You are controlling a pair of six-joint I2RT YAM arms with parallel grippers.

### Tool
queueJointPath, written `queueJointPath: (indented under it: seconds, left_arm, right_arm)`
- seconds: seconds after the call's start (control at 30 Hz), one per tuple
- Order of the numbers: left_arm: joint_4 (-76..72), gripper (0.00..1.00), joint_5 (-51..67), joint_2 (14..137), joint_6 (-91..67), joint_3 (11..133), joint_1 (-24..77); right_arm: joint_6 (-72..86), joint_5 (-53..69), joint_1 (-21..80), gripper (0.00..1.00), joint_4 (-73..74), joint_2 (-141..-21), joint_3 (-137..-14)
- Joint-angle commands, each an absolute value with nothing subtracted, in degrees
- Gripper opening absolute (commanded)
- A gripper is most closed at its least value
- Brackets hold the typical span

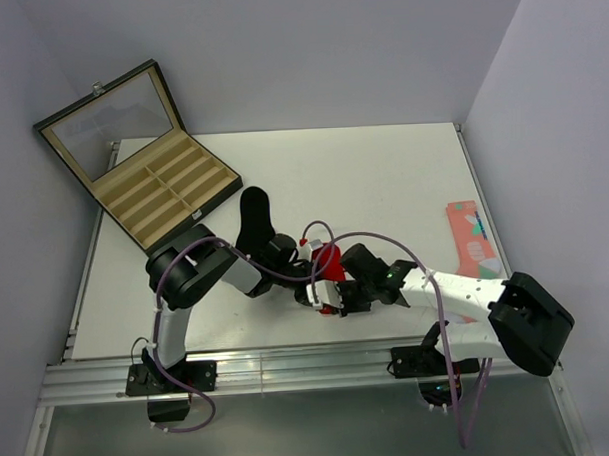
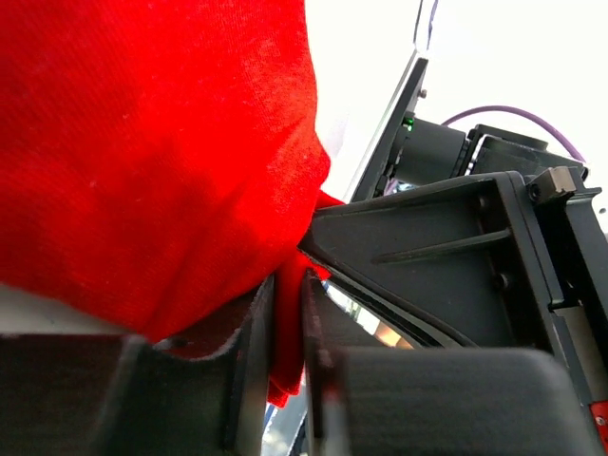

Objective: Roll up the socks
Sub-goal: Move the sock to the center of the board.

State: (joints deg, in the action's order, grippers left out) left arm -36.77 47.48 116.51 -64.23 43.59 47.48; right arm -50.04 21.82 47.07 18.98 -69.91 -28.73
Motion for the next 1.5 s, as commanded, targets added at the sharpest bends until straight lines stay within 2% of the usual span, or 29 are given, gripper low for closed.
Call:
queueJointPath:
  seconds: [0.0,0.07,0.13,0.83,1.2,1.47]
  left_arm:
    - [-33.9,0.24,39.0,116.6,-62.8,41.1,47.6]
    - [-35.3,0.33,36.6,114.9,-62.3,39.6,47.6]
    - [-36.0,0.38,34.7,113.7,-61.9,38.0,47.6]
    - [-43.3,0.39,15.0,98.0,-58.3,25.1,49.0]
    - [-43.8,0.37,0.3,90.6,-43.4,22.9,58.6]
    - [-52.6,0.40,-5.4,88.5,-37.3,19.8,63.9]
  right_arm:
    - [-49.0,23.5,47.3,0.14,22.1,-72.9,-29.9]
    - [-49.4,24.0,46.8,0.13,23.3,-73.7,-30.3]
    - [-49.7,25.1,46.1,0.13,25.0,-74.3,-30.9]
    - [-57.3,33.3,33.8,0.11,42.0,-83.1,-40.7]
    - [-62.1,39.5,28.1,0.11,57.7,-97.9,-52.6]
    - [-63.5,42.3,25.6,0.11,64.8,-105.0,-58.4]
